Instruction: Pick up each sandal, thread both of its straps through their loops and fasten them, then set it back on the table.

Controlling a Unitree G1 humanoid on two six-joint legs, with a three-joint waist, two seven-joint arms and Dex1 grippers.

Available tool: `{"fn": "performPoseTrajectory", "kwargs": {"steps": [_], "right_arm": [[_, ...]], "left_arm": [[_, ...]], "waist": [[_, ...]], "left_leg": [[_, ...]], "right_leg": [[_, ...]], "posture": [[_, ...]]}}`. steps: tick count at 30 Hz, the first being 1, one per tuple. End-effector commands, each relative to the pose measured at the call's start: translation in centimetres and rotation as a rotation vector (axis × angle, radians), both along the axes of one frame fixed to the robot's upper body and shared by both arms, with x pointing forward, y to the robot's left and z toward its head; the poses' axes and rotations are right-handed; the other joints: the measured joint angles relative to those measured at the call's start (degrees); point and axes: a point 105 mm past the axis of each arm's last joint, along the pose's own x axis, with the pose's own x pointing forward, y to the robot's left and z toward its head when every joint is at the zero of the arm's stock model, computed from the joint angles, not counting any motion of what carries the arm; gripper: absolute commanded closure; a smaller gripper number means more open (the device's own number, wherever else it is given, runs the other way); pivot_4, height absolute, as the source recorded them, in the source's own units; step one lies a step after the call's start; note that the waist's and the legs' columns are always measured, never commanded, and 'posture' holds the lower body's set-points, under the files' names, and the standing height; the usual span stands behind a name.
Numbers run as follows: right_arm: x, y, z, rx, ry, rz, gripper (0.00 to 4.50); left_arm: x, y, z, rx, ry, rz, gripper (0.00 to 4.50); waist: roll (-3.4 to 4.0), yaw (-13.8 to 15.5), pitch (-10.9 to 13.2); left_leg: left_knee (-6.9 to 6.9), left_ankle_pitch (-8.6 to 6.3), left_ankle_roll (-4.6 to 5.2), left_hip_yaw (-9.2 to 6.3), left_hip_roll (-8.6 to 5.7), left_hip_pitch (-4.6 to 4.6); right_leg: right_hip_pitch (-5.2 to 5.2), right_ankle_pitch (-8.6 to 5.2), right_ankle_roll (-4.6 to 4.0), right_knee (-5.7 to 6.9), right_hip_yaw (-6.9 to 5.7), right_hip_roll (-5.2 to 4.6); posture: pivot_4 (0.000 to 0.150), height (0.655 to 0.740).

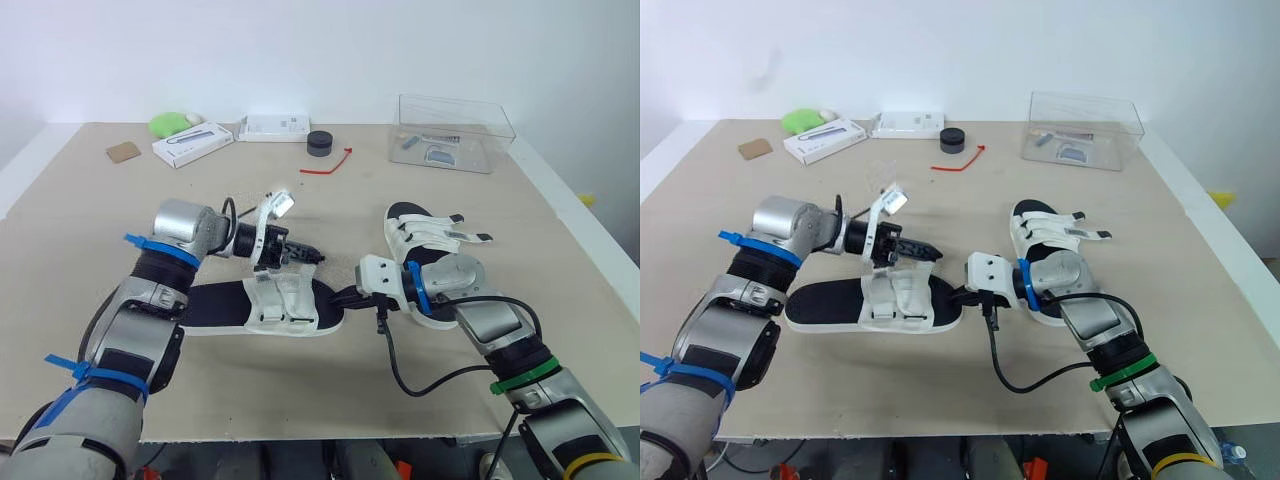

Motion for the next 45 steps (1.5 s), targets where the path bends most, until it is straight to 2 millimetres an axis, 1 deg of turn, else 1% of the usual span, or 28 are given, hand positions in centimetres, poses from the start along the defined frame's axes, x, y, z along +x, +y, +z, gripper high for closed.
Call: {"fn": "performPoseTrajectory", "kwargs": {"steps": [1,4,10,14,16,17,18,20,25,27,31,35,38,39,40,41,43,45], "right_arm": [[0.1,-1.0,-1.0,-0.054,0.021,-0.029,4.5],[0.1,-1.0,-1.0,-0.056,0.021,-0.028,4.5],[0.0,-0.9,-1.1,-0.056,0.024,-0.023,4.5],[0.1,-0.8,-1.2,-0.058,0.026,-0.02,4.5],[0.1,-0.8,-1.2,-0.059,0.027,-0.017,4.5],[0.1,-0.8,-1.2,-0.06,0.027,-0.015,4.5],[0.1,-0.8,-1.2,-0.06,0.028,-0.013,4.5],[0.2,-0.7,-1.2,-0.06,0.028,-0.01,4.5],[0.2,-0.6,-1.2,-0.06,0.028,-0.005,4.5],[0.2,-0.7,-1.2,-0.062,0.028,-0.003,4.5],[0.3,-0.7,-1.2,-0.066,0.028,-0.001,4.5],[0.2,-0.8,-1.2,-0.07,0.028,0.001,4.5],[0.1,-0.8,-1.3,-0.07,0.031,0.002,4.5],[0.1,-0.8,-1.3,-0.072,0.032,0.003,4.5],[0.1,-0.9,-1.3,-0.073,0.032,0.004,4.5],[0.1,-0.9,-1.3,-0.074,0.032,0.005,4.5],[0.1,-1.0,-1.4,-0.077,0.032,0.006,4.5],[0.2,-1.0,-1.4,-0.079,0.031,0.006,4.5]], "left_arm": [[-0.9,-0.2,3.7,-0.1,-0.147,-0.043,4.43],[-2.0,-0.2,4.9,-0.132,-0.238,-0.057,4.43],[-4.4,0.0,5.5,-0.124,-0.457,-0.108,4.43],[-4.6,0.5,5.7,-0.056,-0.688,-0.098,4.43],[-5.7,0.5,6.2,-0.068,-0.76,-0.134,4.43],[-6.9,0.2,6.4,-0.083,-0.8,-0.18,4.43],[-7.8,0.0,6.3,-0.094,-0.803,-0.21,4.43],[-8.8,-0.2,5.7,-0.104,-0.797,-0.248,4.43],[-9.8,-0.2,4.6,-0.107,-0.748,-0.271,4.43],[-10.5,-0.2,4.3,-0.12,-0.728,-0.304,4.43],[-12.2,0.1,3.4,-0.124,-0.641,-0.378,4.43],[-13.5,0.8,2.4,-0.119,-0.481,-0.411,4.43],[-13.8,1.0,2.3,-0.11,-0.447,-0.409,3.44],[-14.2,1.0,2.3,-0.114,-0.434,-0.423,2.91],[-14.6,1.1,2.3,-0.116,-0.415,-0.436,2.7],[-14.8,1.2,2.3,-0.117,-0.409,-0.441,2.32],[-15.0,1.3,2.3,-0.109,-0.396,-0.44,1.73],[-15.3,1.6,2.4,-0.097,-0.387,-0.453,0.9]], "waist": [[0.0,0.0,0.0],[0.01,0.1,0.0],[0.0,0.2,0.0],[0.01,0.2,0.0],[0.01,0.2,0.0],[0.01,0.2,0.0],[0.01,0.2,0.0],[0.0,0.2,0.0],[0.01,0.2,0.0],[0.01,0.2,0.0],[0.0,0.2,0.0],[0.0,0.2,0.0],[0.01,0.2,0.0],[0.0,0.2,0.0],[0.0,0.2,0.0],[0.0,0.2,0.0],[0.0,0.2,0.0],[0.01,0.2,0.0]], "left_leg": [[0.0,0.0,0.0,0.0,0.0,0.0],[0.0,0.0,0.0,0.01,0.0,0.01],[0.0,0.01,-0.02,0.0,0.01,0.02],[0.01,0.05,-0.08,0.02,0.01,0.04],[0.0,0.06,-0.09,0.02,0.01,0.05],[0.0,0.06,-0.1,0.01,0.01,0.05],[0.0,0.06,-0.1,0.02,0.01,0.05],[0.0,0.06,-0.1,0.03,0.01,0.04],[0.01,0.06,-0.09,0.03,0.01,0.11],[0.01,0.07,-0.09,0.01,0.03,0.12],[0.0,0.06,-0.09,0.02,0.04,0.11],[0.0,0.06,-0.09,0.01,0.04,0.11],[0.0,0.06,-0.09,0.0,0.04,0.13],[0.0,0.06,-0.09,0.0,0.04,0.13],[0.0,0.06,-0.09,0.0,0.04,0.13],[0.0,0.06,-0.09,0.01,0.04,0.13],[0.0,0.06,-0.09,0.01,0.04,0.13],[0.0,0.06,-0.09,0.0,0.04,0.13]], "right_leg": [[0.01,0.0,-0.01,0.0,0.01,-0.01],[0.01,0.02,-0.03,0.0,0.04,-0.05],[0.01,0.04,-0.07,0.02,0.11,-0.05],[0.02,0.05,-0.04,0.02,0.13,-0.06],[0.03,0.05,-0.05,0.02,0.13,-0.05],[0.03,0.05,-0.05,0.02,0.12,-0.05],[0.02,0.05,-0.05,0.02,0.13,-0.05],[0.03,0.05,-0.05,0.01,0.13,-0.06],[0.07,0.01,0.07,0.01,0.13,-0.03],[0.08,0.01,0.07,0.01,0.1,0.0],[0.08,-0.01,0.05,0.01,0.11,0.01],[0.08,-0.01,0.06,0.0,0.08,0.01],[0.08,-0.02,0.06,0.01,0.08,0.01],[0.08,-0.02,0.06,0.01,0.07,0.01],[0.08,-0.02,0.06,0.01,0.05,0.02],[0.08,-0.02,0.06,0.01,0.03,0.02],[0.08,-0.03,0.05,0.01,0.04,0.01],[0.08,-0.03,0.05,0.01,0.06,0.01]], "posture": [[0.15,0.74],[0.15,0.74],[0.15,0.74],[0.15,0.74],[0.15,0.74],[0.15,0.74],[0.15,0.74],[0.15,0.74],[0.15,0.74],[0.15,0.74],[0.15,0.74],[0.15,0.74],[0.15,0.74],[0.15,0.74],[0.15,0.74],[0.15,0.74],[0.15,0.74],[0.15,0.74]]}}
